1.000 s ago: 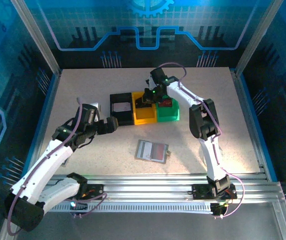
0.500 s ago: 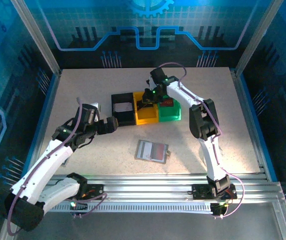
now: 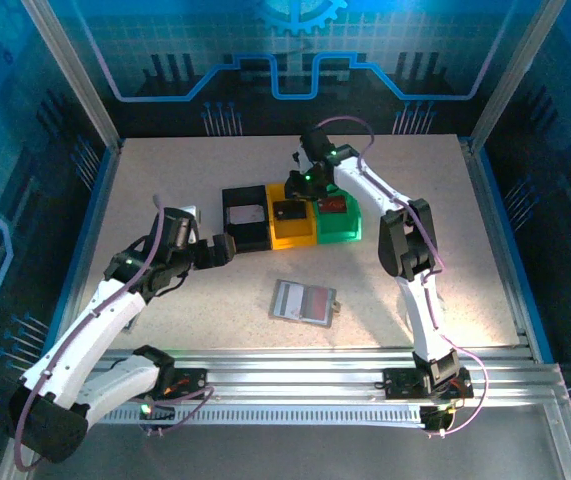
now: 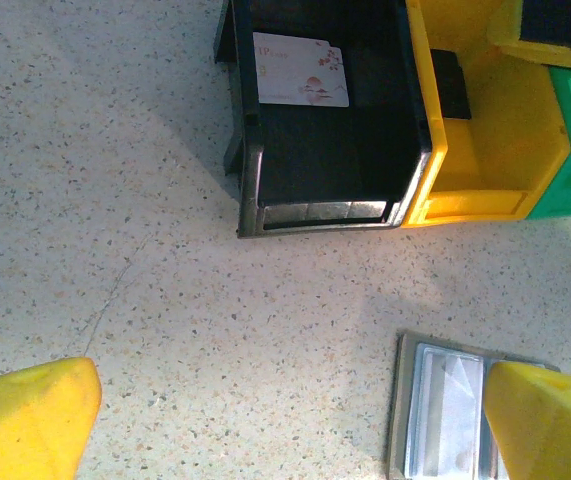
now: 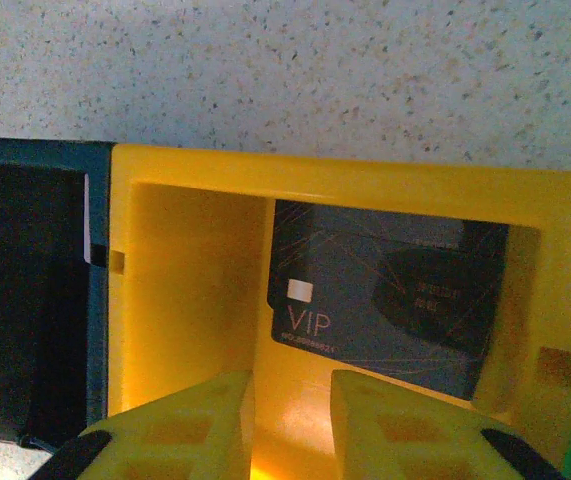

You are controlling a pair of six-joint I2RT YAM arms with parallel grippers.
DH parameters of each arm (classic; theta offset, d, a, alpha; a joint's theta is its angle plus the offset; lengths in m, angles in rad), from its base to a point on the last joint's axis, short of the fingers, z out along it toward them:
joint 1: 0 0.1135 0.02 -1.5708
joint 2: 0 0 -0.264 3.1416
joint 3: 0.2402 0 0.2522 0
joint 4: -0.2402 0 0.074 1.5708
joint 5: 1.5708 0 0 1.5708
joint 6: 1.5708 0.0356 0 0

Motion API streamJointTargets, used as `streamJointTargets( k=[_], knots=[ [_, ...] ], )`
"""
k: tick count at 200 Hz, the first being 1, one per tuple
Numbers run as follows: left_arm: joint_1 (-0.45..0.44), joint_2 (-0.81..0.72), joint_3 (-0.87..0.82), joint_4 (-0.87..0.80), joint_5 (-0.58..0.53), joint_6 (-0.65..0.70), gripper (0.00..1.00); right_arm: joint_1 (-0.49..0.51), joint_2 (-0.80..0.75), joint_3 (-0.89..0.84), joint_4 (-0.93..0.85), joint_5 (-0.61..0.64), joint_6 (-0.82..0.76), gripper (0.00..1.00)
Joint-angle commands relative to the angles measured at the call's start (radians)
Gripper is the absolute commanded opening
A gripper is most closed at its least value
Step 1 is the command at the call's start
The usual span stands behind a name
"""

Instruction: Take the credit cards out of the card holder

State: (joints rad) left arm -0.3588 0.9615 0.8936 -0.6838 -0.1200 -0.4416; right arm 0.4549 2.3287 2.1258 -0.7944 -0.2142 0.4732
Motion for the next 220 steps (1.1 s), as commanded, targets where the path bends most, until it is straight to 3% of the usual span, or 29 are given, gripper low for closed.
streamJointTargets(
  k=[1,30,58,99,124,185,220],
  knots=[
    [0.008,-0.008,-0.008,-0.003,-0.012,0.020,0.99,-0.009,-0.032,0.075,-0.062,0.018,-0.028,0.27],
    [0.008,-0.004,-0.008,-0.002,-0.008,0.021,0.99,-0.007,-0.057,0.161,-0.138,0.023,-0.048,0.28],
    [0.007,0.009,-0.002,-0.008,0.012,0.024,0.99,-0.005,-0.211,0.065,-0.093,0.013,-0.050,0.31],
    [0.001,0.041,0.017,-0.030,0.102,0.029,0.99,0.025,-0.554,-0.370,0.088,0.013,-0.027,0.41],
    [-0.049,0.062,0.045,-0.059,0.132,0.014,0.99,0.046,-0.770,-0.680,0.208,0.029,0.014,0.47],
    [-0.249,0.214,0.110,-0.149,0.148,-0.096,0.99,0.115,-1.120,-1.202,0.350,0.036,0.150,0.47],
    [-0.316,0.249,0.053,-0.042,0.230,-0.195,0.99,0.153,-1.195,-1.442,0.461,0.023,0.261,0.41]
  ],
)
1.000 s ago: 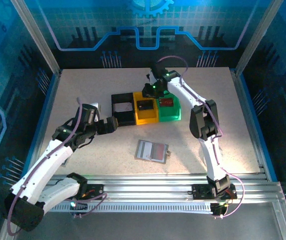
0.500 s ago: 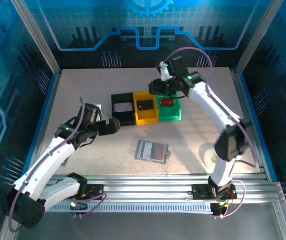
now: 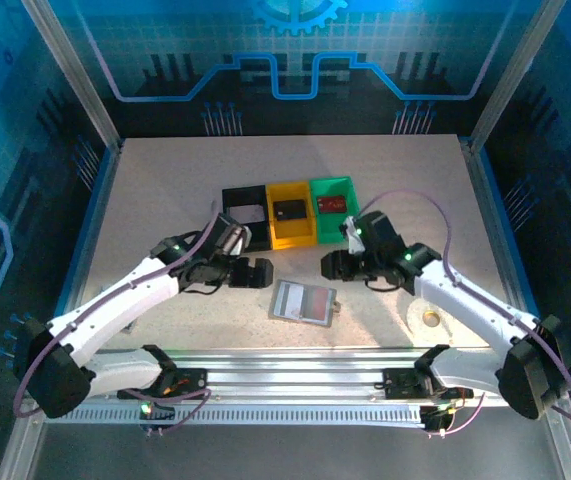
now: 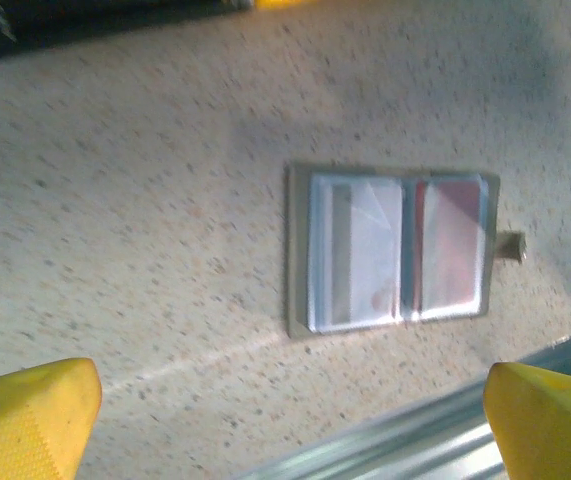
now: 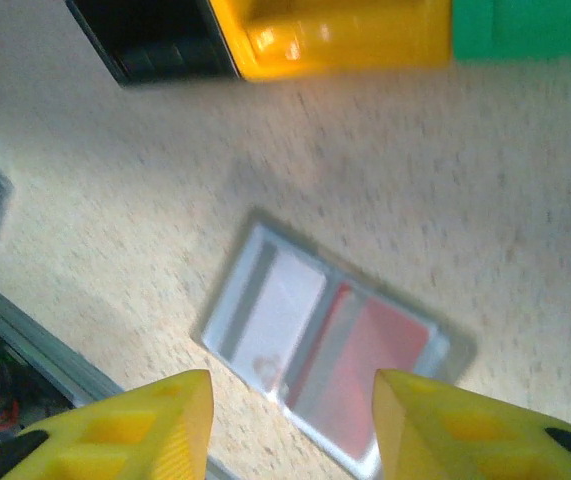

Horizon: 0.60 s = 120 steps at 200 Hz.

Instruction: Take the credit cards out of the card holder

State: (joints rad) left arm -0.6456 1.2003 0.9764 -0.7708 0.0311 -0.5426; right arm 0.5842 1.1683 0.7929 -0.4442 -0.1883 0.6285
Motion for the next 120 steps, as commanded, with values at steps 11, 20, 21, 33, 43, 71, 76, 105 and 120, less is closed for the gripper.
streamJointTargets(
  k=[11,20,21,33,43,71,76,105,120],
  knots=[
    [-0.037,0.019,-0.053,0.090,0.110,-0.121,0.99,0.036,-0.037,-0.160,0.146,-0.011,0.131,0.39],
    [-0.043,0.028,-0.068,0.121,0.131,-0.140,0.99,0.047,-0.032,-0.191,0.169,-0.008,0.148,0.36],
    [-0.043,0.030,-0.069,0.125,0.133,-0.142,0.99,0.048,-0.032,-0.194,0.172,-0.007,0.150,0.36],
    [-0.051,0.046,-0.083,0.155,0.143,-0.162,0.99,0.066,-0.019,-0.224,0.208,-0.006,0.170,0.34],
    [-0.061,0.063,-0.087,0.172,0.144,-0.175,0.99,0.085,0.001,-0.241,0.236,0.001,0.184,0.34],
    [-0.081,0.107,-0.087,0.199,0.127,-0.195,0.99,0.115,0.069,-0.236,0.261,0.018,0.203,0.31],
    [-0.083,0.113,-0.089,0.204,0.124,-0.197,0.99,0.117,0.081,-0.235,0.267,0.018,0.208,0.31],
    [-0.090,0.142,-0.103,0.224,0.110,-0.212,0.99,0.133,0.132,-0.220,0.294,0.026,0.227,0.30],
    [-0.093,0.156,-0.116,0.239,0.110,-0.222,0.99,0.140,0.146,-0.207,0.285,0.049,0.229,0.30]
  ],
)
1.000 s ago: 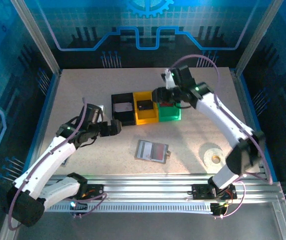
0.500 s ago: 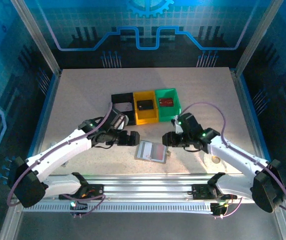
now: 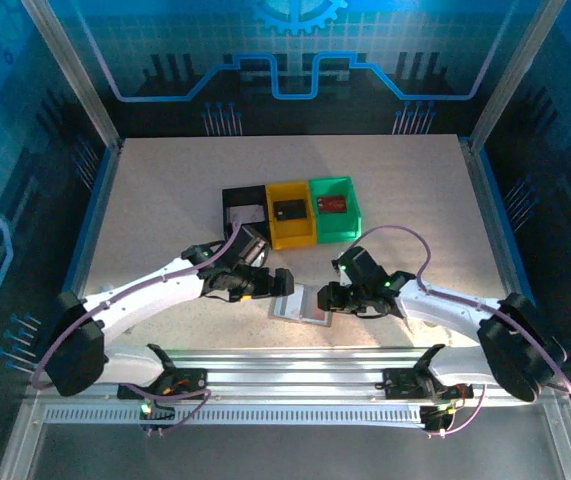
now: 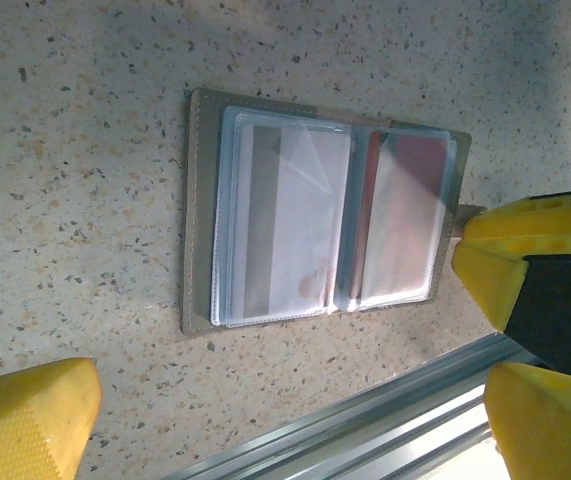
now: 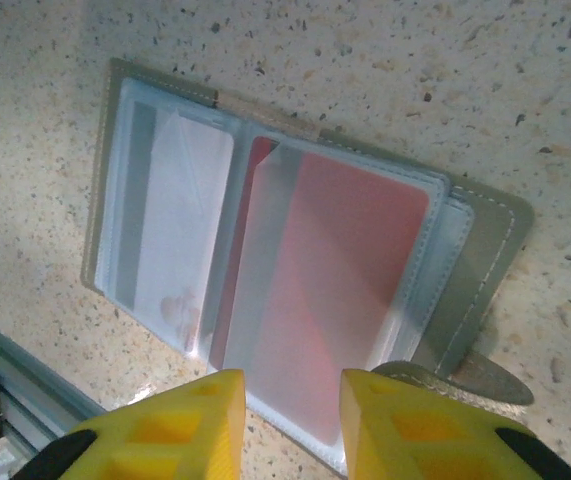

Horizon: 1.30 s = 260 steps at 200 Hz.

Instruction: Take the credit cards out of the card holder

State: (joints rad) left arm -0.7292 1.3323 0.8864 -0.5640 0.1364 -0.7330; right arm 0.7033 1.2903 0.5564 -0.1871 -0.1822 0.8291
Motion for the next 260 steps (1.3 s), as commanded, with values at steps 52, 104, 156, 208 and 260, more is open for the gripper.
streamJointTargets(
  k=[52,104,156,208,260],
  knots=[
    [-0.032,0.081,-0.043,0.071,0.002,-0.050,0.99,0.021,0.032,0.027,0.006,0.120,0.060,0.30],
    [-0.053,0.135,-0.050,0.097,0.000,-0.065,0.99,0.023,0.047,0.017,0.025,0.118,0.070,0.30],
    [-0.063,0.167,-0.070,0.140,0.011,-0.086,0.99,0.027,0.070,0.009,0.052,0.114,0.066,0.27],
    [-0.067,0.182,-0.094,0.176,0.016,-0.100,0.99,0.033,0.089,0.008,0.051,0.139,0.078,0.25],
    [-0.072,0.200,-0.130,0.229,0.037,-0.126,0.99,0.041,0.097,0.004,0.089,0.121,0.072,0.24]
  ],
)
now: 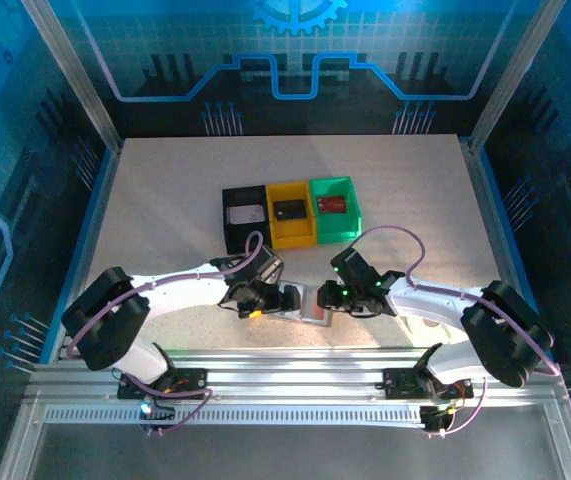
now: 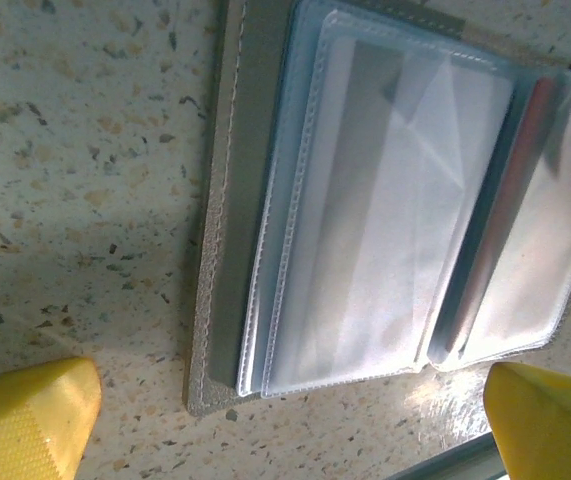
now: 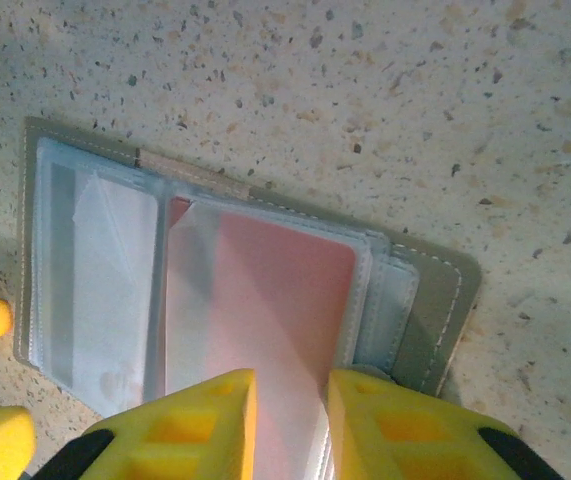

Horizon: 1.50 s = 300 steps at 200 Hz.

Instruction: Take the credit cards out of the card holder

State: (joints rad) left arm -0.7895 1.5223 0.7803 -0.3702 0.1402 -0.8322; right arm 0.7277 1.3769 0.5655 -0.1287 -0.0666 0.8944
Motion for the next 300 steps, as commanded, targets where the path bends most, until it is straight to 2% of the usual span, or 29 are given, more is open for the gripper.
streamJointTargets(
  k=[1,76,111,167,215,249,300],
  knots=[
    [-0.013,0.010,-0.024,0.037,0.033,-0.027,0.99,0.017,0.010,-0.005,0.031,0.004,0.007,0.24],
    [-0.029,0.038,-0.055,0.092,0.047,-0.056,0.99,0.024,0.011,-0.012,0.061,0.003,0.010,0.23],
    [-0.032,0.043,-0.023,-0.006,-0.021,-0.042,0.99,0.027,-0.008,0.007,-0.017,0.064,0.011,0.24],
    [-0.033,0.099,0.055,-0.165,-0.136,0.005,0.93,0.038,-0.007,0.017,-0.034,0.071,0.003,0.24],
    [-0.031,0.160,0.113,-0.222,-0.175,0.038,0.85,0.039,0.016,0.016,-0.013,0.053,-0.004,0.24],
    [-0.031,0.140,0.109,-0.227,-0.204,0.045,0.83,0.040,0.002,0.011,-0.021,0.058,-0.016,0.24],
    [-0.031,0.106,0.080,-0.179,-0.181,0.034,0.77,0.040,-0.008,0.007,-0.003,0.034,-0.031,0.29]
  ],
)
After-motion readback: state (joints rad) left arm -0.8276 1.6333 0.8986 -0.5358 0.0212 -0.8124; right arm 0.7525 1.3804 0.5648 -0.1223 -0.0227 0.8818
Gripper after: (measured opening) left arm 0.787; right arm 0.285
